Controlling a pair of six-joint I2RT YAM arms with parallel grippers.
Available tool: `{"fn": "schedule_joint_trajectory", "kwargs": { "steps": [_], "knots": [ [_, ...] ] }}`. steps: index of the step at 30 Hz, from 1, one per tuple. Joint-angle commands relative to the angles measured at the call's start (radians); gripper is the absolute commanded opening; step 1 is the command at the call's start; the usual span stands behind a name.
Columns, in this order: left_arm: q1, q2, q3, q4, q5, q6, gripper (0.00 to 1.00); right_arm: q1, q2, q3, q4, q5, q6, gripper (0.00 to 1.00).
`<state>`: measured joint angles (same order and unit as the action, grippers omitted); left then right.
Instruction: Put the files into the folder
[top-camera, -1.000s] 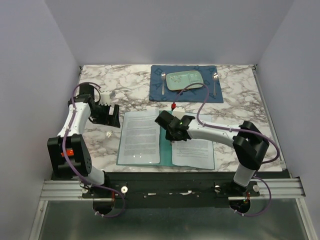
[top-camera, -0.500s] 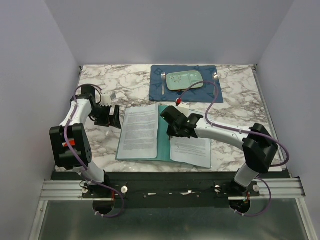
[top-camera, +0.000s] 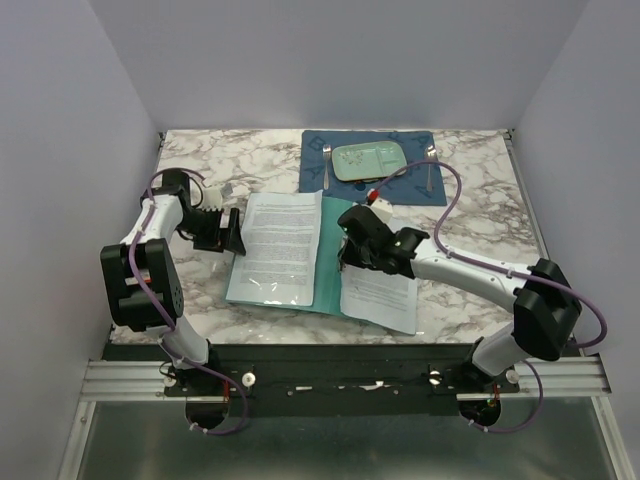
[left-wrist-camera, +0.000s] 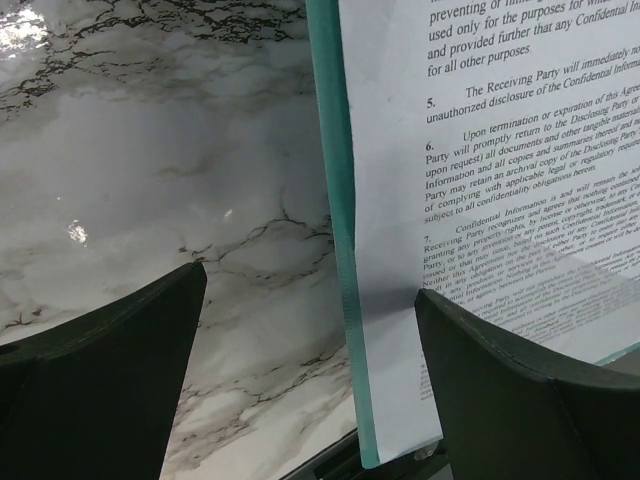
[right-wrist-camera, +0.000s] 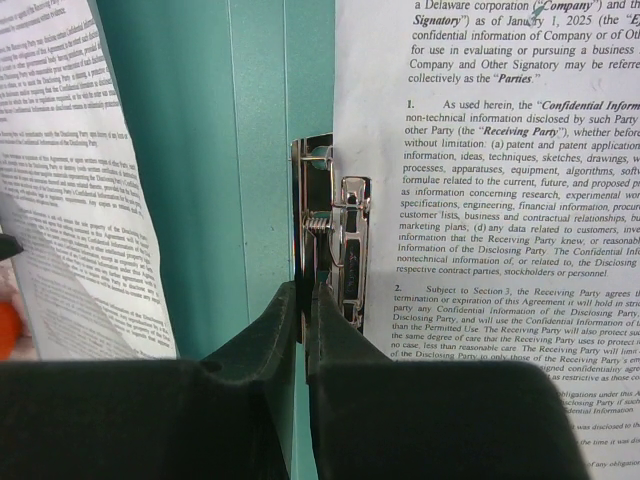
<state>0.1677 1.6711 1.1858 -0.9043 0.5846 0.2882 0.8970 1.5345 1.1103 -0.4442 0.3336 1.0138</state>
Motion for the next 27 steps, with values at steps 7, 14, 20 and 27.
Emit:
{"fn": "schedule_joint_trajectory", "kwargs": {
  "steps": [7,14,20,27],
  "knots": [
    [0.021,0.012,0.026,-0.053,0.172,0.051,0.99,-0.013,-0.056,-0.056,0.116,-0.068,0.058,0.01],
    [0.021,0.018,0.020,-0.065,0.189,0.062,0.99,-0.015,-0.066,-0.078,0.153,-0.087,0.075,0.01],
    [0.042,0.019,0.026,-0.065,0.185,0.063,0.99,-0.020,-0.108,-0.101,0.159,-0.085,0.077,0.01],
    [0.046,0.042,0.021,-0.065,0.248,0.043,0.99,-0.021,-0.119,-0.115,0.190,-0.108,0.092,0.01]
  ]
}}
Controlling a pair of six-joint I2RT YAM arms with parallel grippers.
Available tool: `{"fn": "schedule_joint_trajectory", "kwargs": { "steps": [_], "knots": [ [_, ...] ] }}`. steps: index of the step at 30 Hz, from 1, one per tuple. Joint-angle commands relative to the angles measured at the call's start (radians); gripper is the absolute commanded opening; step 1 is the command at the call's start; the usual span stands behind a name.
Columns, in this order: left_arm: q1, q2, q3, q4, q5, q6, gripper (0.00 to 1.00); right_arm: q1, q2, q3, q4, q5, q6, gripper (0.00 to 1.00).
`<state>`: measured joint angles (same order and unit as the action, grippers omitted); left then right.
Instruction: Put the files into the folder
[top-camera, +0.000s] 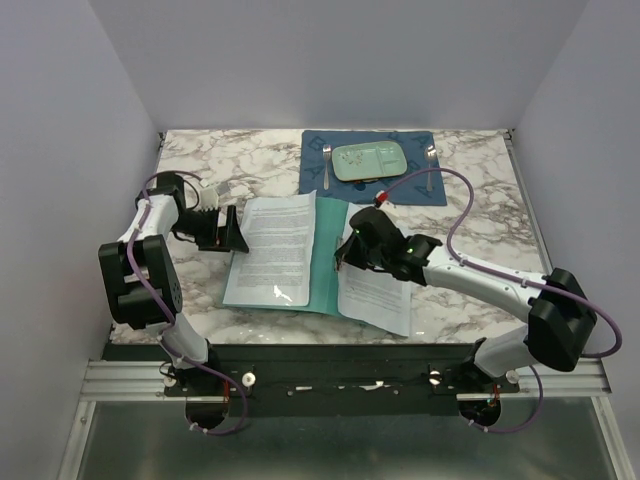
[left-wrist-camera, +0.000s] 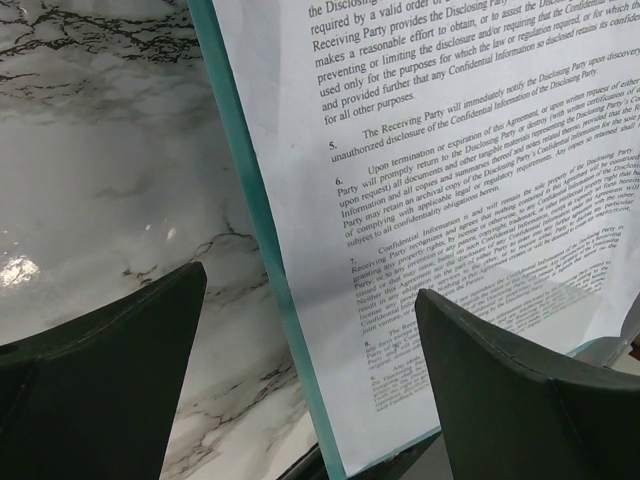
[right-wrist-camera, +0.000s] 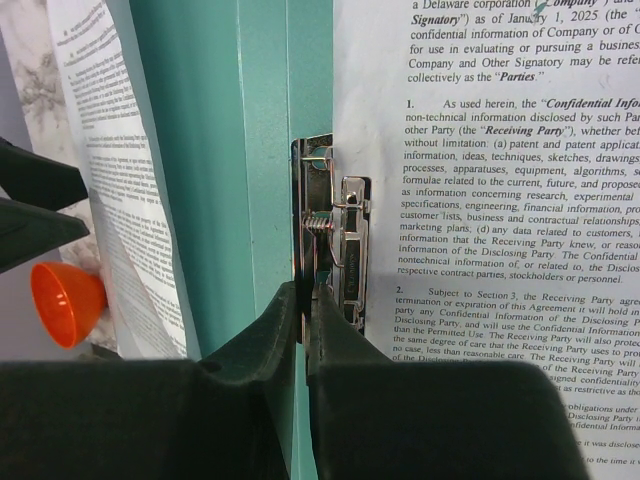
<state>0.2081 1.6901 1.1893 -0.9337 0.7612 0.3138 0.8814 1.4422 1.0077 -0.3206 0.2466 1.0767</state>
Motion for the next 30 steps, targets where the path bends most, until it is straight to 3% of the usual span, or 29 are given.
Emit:
{"fn": "schedule_joint_trajectory", "kwargs": {
  "steps": [1,13,21,30],
  "knots": [
    [0.004,0.023,0.013,-0.036,0.079,0.021,0.99,-0.005,-0.026,-0.011,0.069,-0.024,0.029,0.01],
    [0.004,-0.056,-0.046,-0.054,0.208,-0.025,0.99,-0.005,0.015,-0.004,0.094,-0.041,0.038,0.01],
    [0.004,-0.170,-0.059,-0.068,0.116,-0.013,0.99,-0.004,0.115,0.026,0.075,-0.038,0.011,0.01],
    [0.002,-0.142,-0.051,-0.068,0.159,-0.048,0.99,-0.002,0.267,0.057,0.172,-0.154,-0.007,0.01]
  ]
}}
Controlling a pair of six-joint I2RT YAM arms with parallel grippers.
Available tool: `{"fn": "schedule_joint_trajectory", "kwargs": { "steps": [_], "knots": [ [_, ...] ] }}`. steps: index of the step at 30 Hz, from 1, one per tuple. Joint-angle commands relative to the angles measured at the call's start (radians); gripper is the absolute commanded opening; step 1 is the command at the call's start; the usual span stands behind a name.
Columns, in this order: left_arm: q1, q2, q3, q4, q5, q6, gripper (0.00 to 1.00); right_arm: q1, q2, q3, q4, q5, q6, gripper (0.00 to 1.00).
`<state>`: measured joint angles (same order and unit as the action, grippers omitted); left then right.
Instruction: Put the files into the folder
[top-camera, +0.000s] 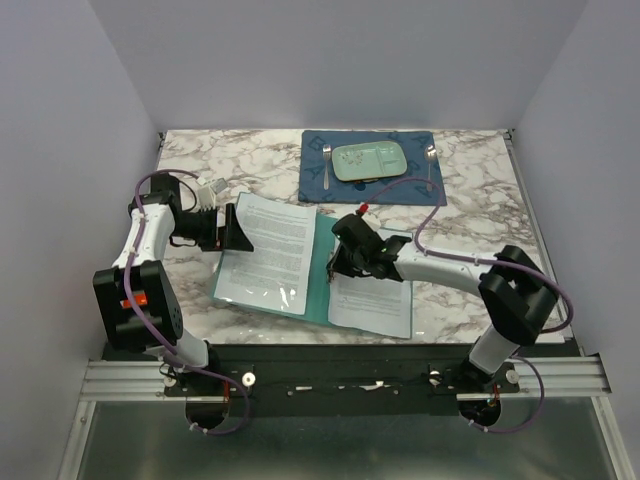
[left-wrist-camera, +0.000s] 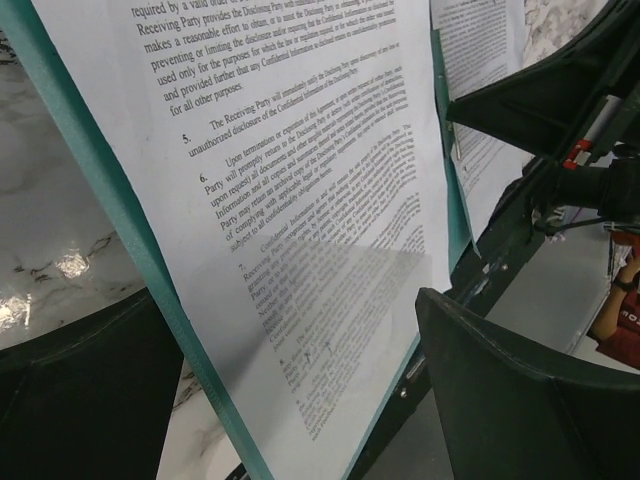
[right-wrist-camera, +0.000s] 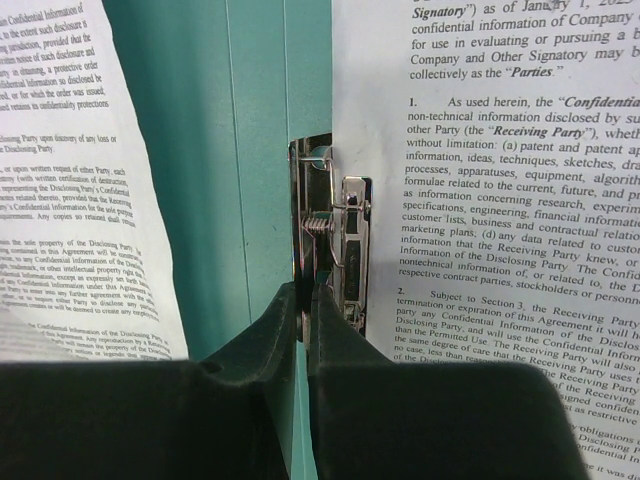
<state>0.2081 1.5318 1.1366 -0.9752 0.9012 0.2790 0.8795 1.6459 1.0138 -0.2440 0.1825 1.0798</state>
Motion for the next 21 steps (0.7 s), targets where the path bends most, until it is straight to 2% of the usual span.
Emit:
{"fn": "schedule_joint_trajectory", "kwargs": {
  "steps": [1,4,7,10,11,14,21],
  "knots": [
    [0.002,0.017,0.008,-0.028,0.022,-0.015,0.99,0.001,0.080,0.063,0.101,-0.103,-0.011,0.01],
    [0.004,0.016,0.018,-0.026,0.034,-0.029,0.99,0.003,0.147,0.074,0.130,-0.156,-0.009,0.05],
    [0.001,0.011,0.023,-0.026,0.047,-0.040,0.99,0.001,0.209,0.092,0.152,-0.219,-0.011,0.15],
    [-0.001,0.001,0.029,-0.026,0.058,-0.061,0.99,0.003,0.267,0.104,0.181,-0.284,-0.023,0.29],
    [-0.006,-0.004,0.035,-0.028,0.058,-0.067,0.99,0.003,0.282,0.111,0.186,-0.304,-0.029,0.36],
    [-0.006,-0.024,0.057,-0.026,0.058,-0.089,0.99,0.003,0.295,0.115,0.195,-0.340,-0.050,0.44],
    [-0.007,-0.047,0.117,-0.014,-0.027,-0.129,0.98,-0.001,0.218,0.152,0.117,-0.333,-0.152,0.51]
  ]
}}
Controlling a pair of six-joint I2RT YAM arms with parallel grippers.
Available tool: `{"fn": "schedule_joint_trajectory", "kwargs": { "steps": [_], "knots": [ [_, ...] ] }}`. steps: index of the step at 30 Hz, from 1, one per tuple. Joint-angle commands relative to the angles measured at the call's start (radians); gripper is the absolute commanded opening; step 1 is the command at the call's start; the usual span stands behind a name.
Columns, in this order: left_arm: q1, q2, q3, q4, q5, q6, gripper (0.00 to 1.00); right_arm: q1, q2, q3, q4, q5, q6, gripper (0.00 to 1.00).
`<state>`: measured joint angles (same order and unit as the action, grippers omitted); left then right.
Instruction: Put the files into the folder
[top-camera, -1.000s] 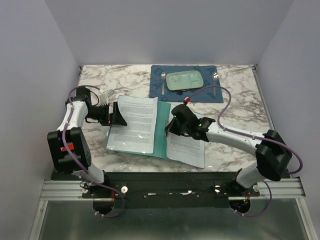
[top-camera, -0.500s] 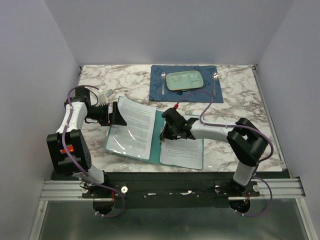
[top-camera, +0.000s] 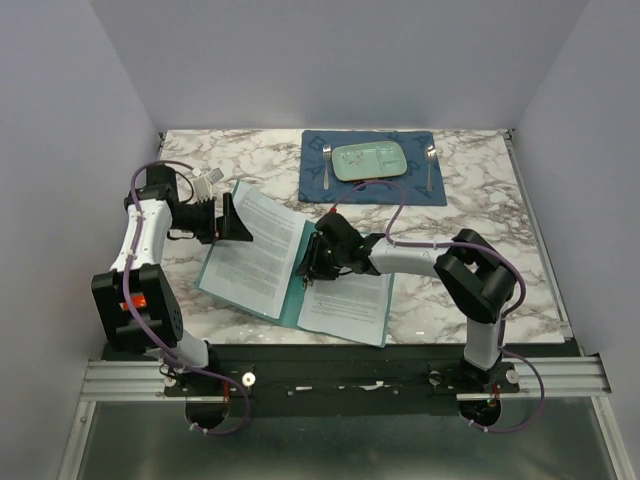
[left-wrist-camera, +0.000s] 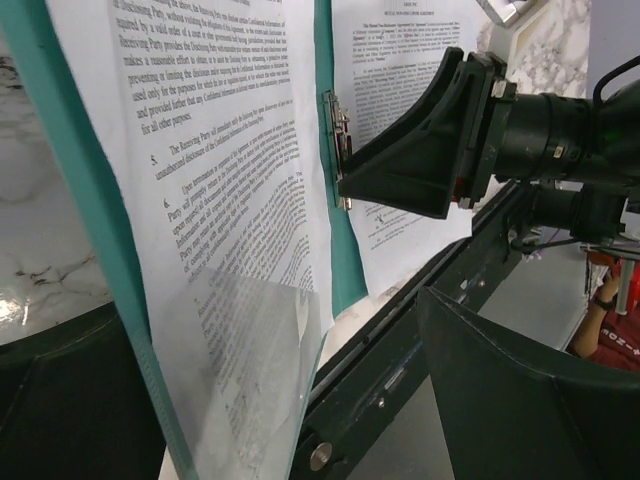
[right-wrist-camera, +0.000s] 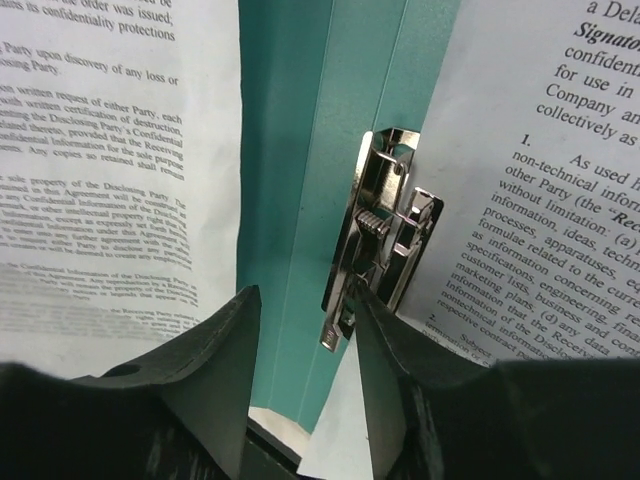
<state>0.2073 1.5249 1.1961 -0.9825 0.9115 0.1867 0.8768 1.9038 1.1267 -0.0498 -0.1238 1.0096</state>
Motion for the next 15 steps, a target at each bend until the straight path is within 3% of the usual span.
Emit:
{"fn": "schedule_joint_trajectory", "kwargs": {
  "steps": [1,5,7,15],
  "knots": [
    [-0.006,-0.042,0.063,-0.005,-0.052,-0.038,0.97,0.002,-0.045,0.051,-0.097,-0.028,-0.110,0.52],
    [-0.008,-0.037,0.085,-0.001,-0.135,-0.041,0.72,0.002,-0.060,0.111,-0.182,-0.036,-0.163,0.54],
    [-0.009,-0.032,0.086,-0.001,-0.148,-0.043,0.65,0.002,-0.075,0.113,-0.209,-0.031,-0.177,0.54],
    [-0.037,-0.042,0.083,-0.002,-0.158,-0.056,0.64,-0.028,-0.219,0.044,-0.301,0.078,-0.200,0.56]
  ]
}}
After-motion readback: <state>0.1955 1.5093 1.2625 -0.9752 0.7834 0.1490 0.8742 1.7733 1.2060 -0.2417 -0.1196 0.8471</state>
